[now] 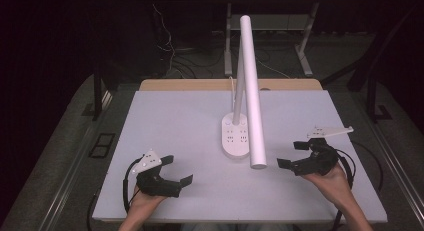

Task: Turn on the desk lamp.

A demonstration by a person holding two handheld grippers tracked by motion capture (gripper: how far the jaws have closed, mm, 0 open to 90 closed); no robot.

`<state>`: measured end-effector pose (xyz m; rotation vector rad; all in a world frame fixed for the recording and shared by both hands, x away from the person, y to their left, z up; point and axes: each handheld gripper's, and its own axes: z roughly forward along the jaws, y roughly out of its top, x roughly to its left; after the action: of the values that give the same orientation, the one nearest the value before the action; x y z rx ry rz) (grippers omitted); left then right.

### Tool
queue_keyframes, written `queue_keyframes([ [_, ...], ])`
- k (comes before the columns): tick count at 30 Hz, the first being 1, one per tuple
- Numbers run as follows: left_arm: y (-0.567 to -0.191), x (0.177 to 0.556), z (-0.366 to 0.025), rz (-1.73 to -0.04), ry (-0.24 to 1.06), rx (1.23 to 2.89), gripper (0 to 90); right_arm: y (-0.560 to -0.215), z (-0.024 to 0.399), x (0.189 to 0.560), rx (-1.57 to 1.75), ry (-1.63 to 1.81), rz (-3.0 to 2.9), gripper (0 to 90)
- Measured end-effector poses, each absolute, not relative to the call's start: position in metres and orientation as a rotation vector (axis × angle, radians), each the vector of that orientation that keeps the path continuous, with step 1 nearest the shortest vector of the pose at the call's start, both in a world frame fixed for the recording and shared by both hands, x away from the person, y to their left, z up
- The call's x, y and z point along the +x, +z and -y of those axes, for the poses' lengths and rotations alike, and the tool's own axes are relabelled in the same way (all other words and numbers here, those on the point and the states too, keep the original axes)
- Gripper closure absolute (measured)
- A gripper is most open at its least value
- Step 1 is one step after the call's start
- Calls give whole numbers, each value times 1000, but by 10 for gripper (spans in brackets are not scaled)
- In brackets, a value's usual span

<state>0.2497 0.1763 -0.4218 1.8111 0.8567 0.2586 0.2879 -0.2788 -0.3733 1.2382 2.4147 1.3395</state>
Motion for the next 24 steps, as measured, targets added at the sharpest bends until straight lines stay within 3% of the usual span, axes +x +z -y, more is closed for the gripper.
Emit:
queue_keyframes([
  [24,-423,250,-174,-851,249,1826,0,-352,244,326,1165,1298,-2489,2],
])
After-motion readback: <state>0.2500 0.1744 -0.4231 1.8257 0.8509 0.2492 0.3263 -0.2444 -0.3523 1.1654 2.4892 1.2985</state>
